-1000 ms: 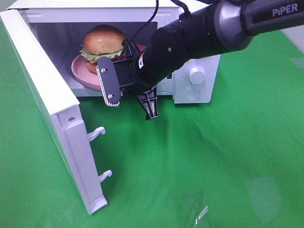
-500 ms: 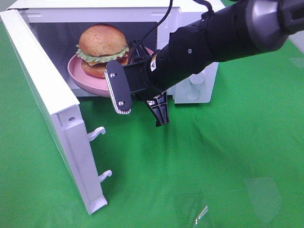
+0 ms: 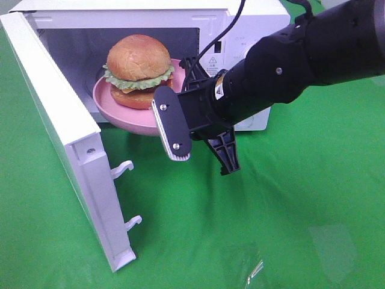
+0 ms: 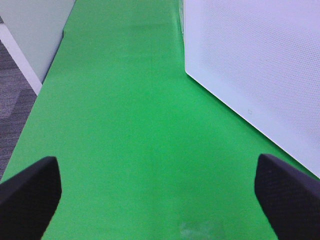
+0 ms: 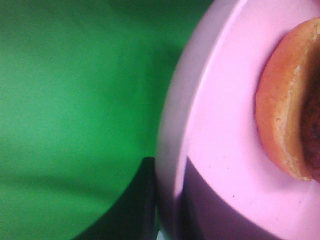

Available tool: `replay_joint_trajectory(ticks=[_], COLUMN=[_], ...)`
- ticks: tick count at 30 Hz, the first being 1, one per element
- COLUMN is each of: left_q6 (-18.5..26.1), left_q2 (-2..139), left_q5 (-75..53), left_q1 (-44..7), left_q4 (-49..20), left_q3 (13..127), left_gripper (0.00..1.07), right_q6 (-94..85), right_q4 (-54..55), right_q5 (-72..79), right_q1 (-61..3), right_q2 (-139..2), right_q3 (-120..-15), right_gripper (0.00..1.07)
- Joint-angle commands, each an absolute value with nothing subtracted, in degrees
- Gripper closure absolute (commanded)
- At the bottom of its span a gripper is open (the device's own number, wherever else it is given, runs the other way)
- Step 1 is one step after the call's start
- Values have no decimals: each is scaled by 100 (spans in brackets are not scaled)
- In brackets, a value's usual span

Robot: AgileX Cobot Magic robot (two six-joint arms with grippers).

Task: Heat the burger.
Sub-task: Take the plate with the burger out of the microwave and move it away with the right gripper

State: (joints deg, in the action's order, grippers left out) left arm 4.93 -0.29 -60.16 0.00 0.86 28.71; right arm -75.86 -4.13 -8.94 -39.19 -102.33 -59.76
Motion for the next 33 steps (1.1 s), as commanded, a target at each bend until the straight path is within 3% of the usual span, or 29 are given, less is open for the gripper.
replay_joint_trajectory(ticks=[1,21,33], left_q6=[498,498,498], left_q2=[-138,-138,-138], left_q5=[-5947,-5947,-5947], left_q1=[0,0,0], left_q4=[69,69,69], left_q3=[2853,2853,2853], left_gripper=[9,9,9], right_q6=[-7426,-7024,-6394], right_q4=[-361,-361,-1152], right_q5=[-544,-653,-1346], right_q1=[-3799,-3810,-3810], right_q2=[-9958,-8486,-7397], right_q3=[-5856,-4463,-3885], right_gripper=[107,107,107])
